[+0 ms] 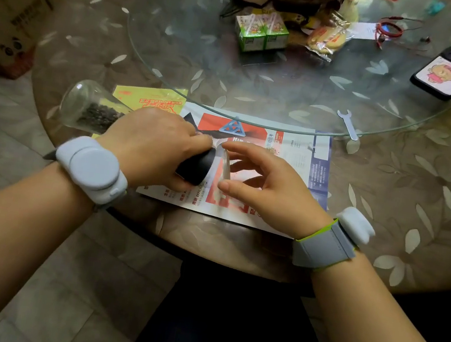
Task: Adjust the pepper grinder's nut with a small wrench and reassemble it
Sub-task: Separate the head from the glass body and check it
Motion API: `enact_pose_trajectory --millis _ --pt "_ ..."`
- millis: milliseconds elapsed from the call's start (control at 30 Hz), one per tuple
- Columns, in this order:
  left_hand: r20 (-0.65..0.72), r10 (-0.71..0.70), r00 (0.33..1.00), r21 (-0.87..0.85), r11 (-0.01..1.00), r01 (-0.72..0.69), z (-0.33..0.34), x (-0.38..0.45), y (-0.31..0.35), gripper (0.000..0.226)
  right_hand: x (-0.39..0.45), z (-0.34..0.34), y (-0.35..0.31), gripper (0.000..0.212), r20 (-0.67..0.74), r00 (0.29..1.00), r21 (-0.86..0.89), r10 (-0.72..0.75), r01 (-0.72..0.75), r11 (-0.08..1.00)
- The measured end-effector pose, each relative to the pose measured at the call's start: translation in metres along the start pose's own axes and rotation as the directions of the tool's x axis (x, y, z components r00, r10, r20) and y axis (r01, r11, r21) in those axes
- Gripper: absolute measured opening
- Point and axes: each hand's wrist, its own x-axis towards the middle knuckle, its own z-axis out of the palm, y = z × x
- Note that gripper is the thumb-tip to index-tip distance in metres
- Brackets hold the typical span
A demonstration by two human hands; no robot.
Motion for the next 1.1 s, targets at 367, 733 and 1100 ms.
enact_pose_trajectory --millis 367,733,1100 --pt "0.051 -0.085 0.995 -0.002 0.996 0.085 0.004 -0.017 -0.006 0.046 0.021 0.009 -0.020 0.061 0.166 0.982 -0.429 -0.084 0.149 0.891" --pt "0.134 -0.138 0.981 0.002 0.990 0.139 0.012 -0.022 -0.008 0.047 0.026 0.020 -0.020 0.060 0.171 0.985 -0.575 -0.030 0.124 0.809" --pt "0.189 -0.127 0.974 0.006 0.992 0.128 0.006 -0.017 -0.004 0.044 0.021 0.014 -0.017 0.058 0.082 0.995 -0.525 -0.056 0.091 0.846"
